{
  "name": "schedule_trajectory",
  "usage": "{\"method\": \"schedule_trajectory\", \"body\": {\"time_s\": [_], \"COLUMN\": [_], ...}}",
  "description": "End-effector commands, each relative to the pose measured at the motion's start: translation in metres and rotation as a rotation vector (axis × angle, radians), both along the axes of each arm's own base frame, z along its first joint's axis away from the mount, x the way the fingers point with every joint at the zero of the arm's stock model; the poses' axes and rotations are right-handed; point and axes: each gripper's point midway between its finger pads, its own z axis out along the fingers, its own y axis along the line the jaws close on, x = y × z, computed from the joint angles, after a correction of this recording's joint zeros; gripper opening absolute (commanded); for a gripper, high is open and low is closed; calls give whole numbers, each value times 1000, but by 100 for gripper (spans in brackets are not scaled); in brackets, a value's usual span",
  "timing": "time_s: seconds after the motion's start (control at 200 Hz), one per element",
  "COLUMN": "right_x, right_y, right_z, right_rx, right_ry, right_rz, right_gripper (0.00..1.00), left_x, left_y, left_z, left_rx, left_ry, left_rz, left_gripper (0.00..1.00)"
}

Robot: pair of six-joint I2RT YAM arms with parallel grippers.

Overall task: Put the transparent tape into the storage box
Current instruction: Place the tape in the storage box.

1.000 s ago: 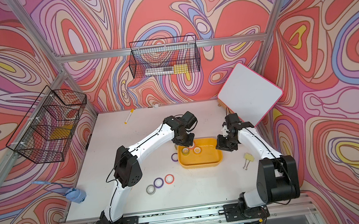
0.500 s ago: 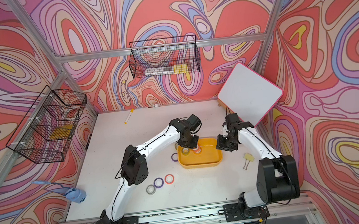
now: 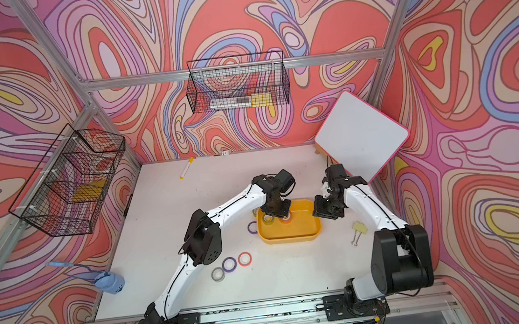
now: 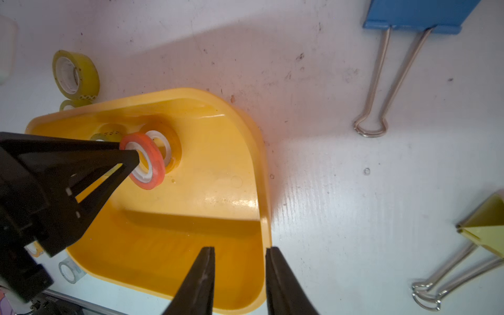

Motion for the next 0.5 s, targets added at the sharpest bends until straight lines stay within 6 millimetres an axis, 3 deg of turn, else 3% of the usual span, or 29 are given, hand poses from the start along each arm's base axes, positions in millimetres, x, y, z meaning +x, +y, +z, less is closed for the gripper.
{"method": "schedule_trajectory", "body": {"time_s": [0.0, 0.496], "right_x": [0, 1], "right_y": [-2, -3], "right_z": [3, 2], "right_rx": [-14, -12], "right_ry": [-3, 0], "right_rz": [-5, -7], "right_gripper": [33, 33], "left_x": [-4, -1], "left_y": [-1, -1], "left_z": [-2, -11], "left_rx": [21, 34], "left_ry": [-5, -4], "left_rz": [-29, -38], "left_gripper": [7, 7]}}
